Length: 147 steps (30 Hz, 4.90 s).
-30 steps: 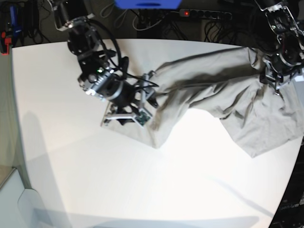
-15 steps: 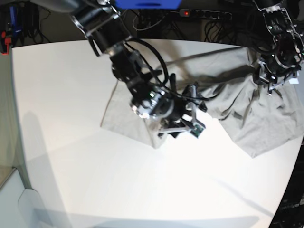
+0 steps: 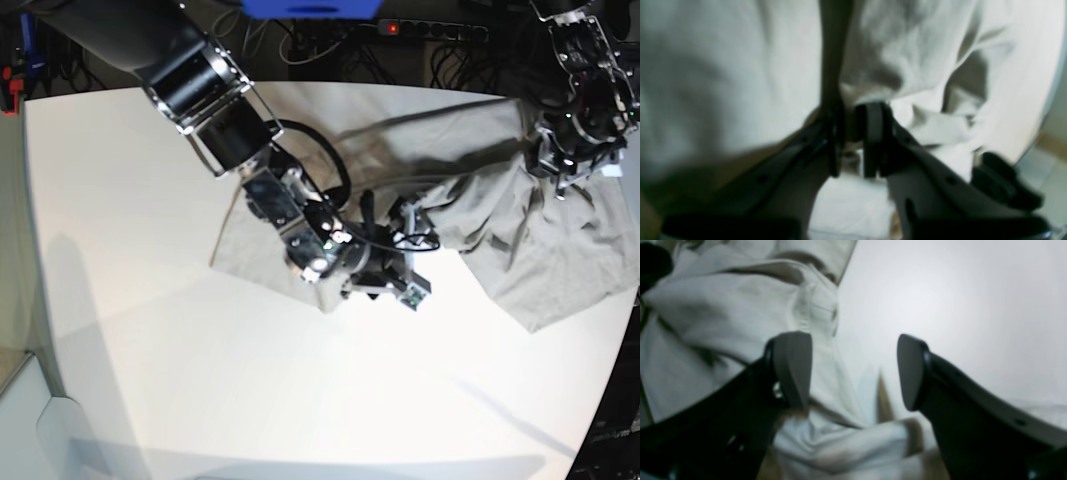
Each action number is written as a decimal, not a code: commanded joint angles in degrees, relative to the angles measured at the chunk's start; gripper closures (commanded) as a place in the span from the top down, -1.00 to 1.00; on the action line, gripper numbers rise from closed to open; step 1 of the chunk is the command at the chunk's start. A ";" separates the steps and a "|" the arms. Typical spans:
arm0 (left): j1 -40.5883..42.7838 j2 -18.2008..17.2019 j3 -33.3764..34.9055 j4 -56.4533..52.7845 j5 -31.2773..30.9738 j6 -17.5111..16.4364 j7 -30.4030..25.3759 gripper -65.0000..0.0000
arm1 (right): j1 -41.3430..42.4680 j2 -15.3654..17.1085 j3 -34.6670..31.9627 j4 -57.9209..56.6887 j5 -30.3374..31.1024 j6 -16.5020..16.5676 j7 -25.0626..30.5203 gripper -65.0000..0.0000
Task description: Layout the t-shirt on the table in an organized manner, then fold the t-shirt properly
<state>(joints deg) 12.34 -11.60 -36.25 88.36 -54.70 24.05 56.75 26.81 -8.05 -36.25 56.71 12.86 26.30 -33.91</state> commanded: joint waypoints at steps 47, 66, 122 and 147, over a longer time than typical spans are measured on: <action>-10.54 6.36 14.14 -1.37 15.09 0.87 1.14 -0.68 | -6.19 10.56 1.39 18.68 3.97 0.02 4.06 0.24; -7.81 2.41 14.14 -1.37 15.00 0.87 0.70 -0.68 | -0.92 5.64 1.22 6.02 3.97 0.02 4.86 0.24; -8.25 2.85 13.70 -0.75 14.39 0.87 1.05 -0.68 | -3.64 6.08 1.48 11.91 3.88 0.02 9.69 -1.00; -23.28 7.86 6.23 8.83 3.31 0.87 -6.95 -0.68 | 0.93 8.89 5.35 17.36 3.80 0.02 5.82 -1.00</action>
<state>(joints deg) -9.91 -3.18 -30.09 96.07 -49.63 24.23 50.22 25.10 1.41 -31.20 72.84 15.68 26.33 -30.41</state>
